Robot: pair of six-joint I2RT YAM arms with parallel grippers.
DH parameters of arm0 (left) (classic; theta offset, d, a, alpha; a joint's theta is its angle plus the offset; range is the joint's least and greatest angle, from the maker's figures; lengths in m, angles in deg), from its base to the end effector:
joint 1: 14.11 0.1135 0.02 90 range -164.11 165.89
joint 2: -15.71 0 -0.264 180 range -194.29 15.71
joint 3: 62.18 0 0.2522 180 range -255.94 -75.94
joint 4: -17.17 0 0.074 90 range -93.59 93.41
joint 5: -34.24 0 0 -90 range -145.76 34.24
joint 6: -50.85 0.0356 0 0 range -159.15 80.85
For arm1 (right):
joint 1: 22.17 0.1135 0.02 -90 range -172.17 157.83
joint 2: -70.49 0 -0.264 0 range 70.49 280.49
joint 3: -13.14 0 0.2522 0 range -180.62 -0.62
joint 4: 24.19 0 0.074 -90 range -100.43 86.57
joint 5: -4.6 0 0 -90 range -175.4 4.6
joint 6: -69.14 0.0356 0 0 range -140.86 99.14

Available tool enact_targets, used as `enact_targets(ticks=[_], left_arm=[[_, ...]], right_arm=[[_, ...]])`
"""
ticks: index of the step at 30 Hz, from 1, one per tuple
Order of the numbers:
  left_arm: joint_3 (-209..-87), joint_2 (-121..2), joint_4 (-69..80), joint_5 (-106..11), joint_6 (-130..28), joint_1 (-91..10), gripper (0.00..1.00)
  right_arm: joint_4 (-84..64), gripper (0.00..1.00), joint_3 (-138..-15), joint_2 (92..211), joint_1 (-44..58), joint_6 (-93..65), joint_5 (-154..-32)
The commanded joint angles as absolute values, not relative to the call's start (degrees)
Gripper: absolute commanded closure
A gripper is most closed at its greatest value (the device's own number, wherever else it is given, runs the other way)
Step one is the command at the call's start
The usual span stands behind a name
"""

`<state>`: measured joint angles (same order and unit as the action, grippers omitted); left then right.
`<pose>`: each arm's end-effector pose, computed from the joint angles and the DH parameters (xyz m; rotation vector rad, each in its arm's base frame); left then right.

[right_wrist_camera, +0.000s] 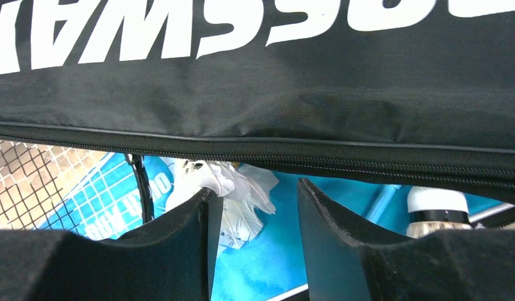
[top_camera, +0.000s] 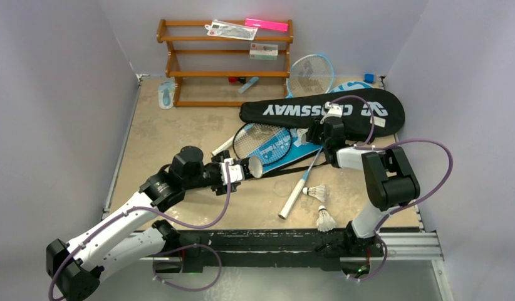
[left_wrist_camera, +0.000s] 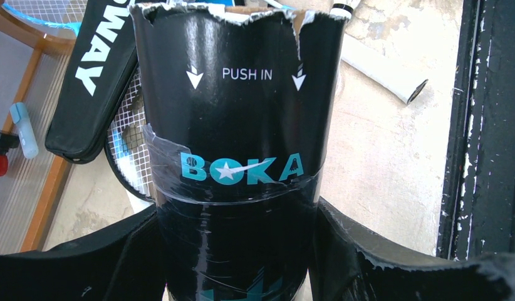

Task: Pack up the badminton gear
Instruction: Pick up the shuttlecock from the racket bag, then place the shuttlecock at the shuttle tube.

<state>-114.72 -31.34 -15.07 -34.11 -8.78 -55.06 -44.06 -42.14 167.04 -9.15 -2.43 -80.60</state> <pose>0.1325 -0.1323 0.2827 1.3738 1.5058 -0.5004 0.3335 0.0741 0.1695 0.1479 1.9478 0.2822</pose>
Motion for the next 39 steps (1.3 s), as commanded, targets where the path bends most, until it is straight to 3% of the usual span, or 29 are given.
enact_targets(ticks=[1,11,17,25,31,39], left_arm=[[-115.2,-31.3,-12.3,-34.2,-9.6,-54.9,0.46],[-115.1,-31.2,-12.3,-34.1,-9.6,-54.9,0.46],[-115.2,-31.2,-12.4,-34.1,-9.5,-54.9,0.46],[-115.2,-31.1,-12.5,-33.3,-9.5,-54.9,0.46],[-115.2,-31.1,-12.5,-31.4,-9.4,-54.9,0.46],[-115.5,-31.6,-13.1,-26.8,-8.6,-54.9,0.46]], right_arm=[[-48.9,0.52,-43.9,167.8,-9.7,-2.8,-85.0],[-53.1,0.73,-43.2,168.2,-9.7,-4.2,-90.4],[-50.3,1.0,-42.8,165.1,-9.7,-2.6,-90.4],[-33.4,1.0,-42.5,152.4,-9.6,5.0,-93.2],[-12.8,1.0,-44.8,139.3,-9.7,2.3,-106.4],[-4.9,1.0,-46.1,122.5,-9.6,3.3,-129.7]])
